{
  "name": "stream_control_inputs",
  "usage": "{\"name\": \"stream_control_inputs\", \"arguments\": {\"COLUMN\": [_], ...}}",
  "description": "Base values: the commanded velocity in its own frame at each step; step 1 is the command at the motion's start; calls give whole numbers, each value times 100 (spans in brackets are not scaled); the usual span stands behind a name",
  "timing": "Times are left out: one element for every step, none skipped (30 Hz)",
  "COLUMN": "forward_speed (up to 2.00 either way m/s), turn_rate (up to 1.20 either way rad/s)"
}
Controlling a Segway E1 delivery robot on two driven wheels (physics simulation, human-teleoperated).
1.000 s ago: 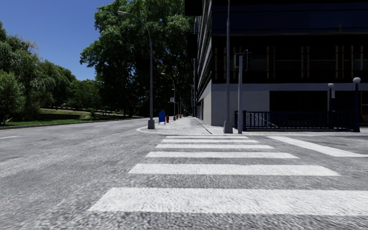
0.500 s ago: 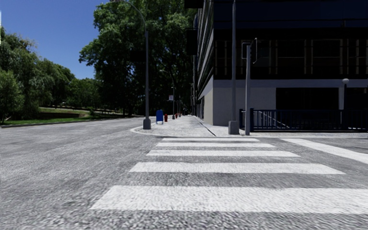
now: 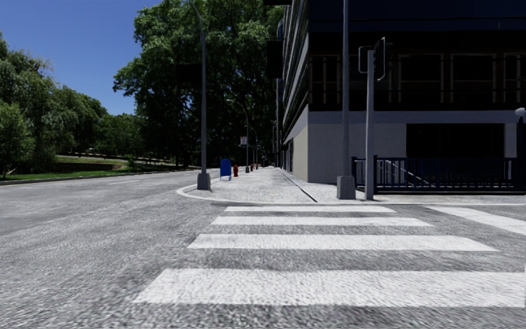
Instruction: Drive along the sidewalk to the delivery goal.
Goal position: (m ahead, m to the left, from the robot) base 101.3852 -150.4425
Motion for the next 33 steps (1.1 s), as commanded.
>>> {"name": "stream_control_inputs", "arguments": {"forward_speed": [200, 200, 200, 200, 200, 200, 200, 200, 200, 200, 200, 200, 200, 200, 200, 200, 200, 200, 200, 200, 200, 200, 200, 200, 200, 200, 200, 200, 200, 200, 200, 200, 200], "turn_rate": [0, 0, 0, 0, 0, 0, 0, 0, 0, 0, 0, 0, 0, 0, 0, 0, 0, 0, 0, 0, 0, 0, 0, 0, 0, 0, 0, 0, 0, 0, 0, 0, 0]}}
